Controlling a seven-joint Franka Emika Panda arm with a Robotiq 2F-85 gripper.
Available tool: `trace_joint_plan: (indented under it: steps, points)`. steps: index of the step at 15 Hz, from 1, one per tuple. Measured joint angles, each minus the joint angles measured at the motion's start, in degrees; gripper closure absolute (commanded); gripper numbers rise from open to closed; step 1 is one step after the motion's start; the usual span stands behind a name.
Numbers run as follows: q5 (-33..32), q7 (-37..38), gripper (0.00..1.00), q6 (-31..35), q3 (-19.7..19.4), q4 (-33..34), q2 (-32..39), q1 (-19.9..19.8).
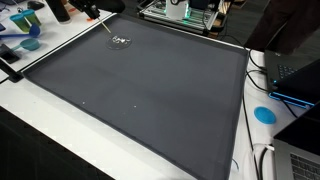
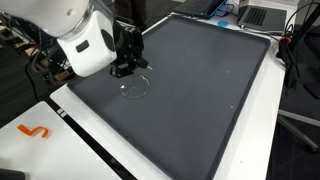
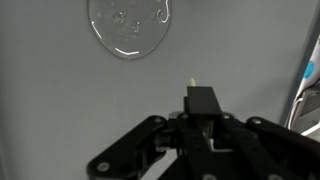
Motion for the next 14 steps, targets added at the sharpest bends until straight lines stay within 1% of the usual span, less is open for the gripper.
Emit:
trace_joint_plan:
  steps: [5, 14]
  points:
    - [5.05, -6.14, 0.96, -2.75, -0.50, 2.47, 3.33, -2.12]
    - [8.63, -11.22, 0.96, -2.78, -0.64, 4.25, 8.38, -3.09]
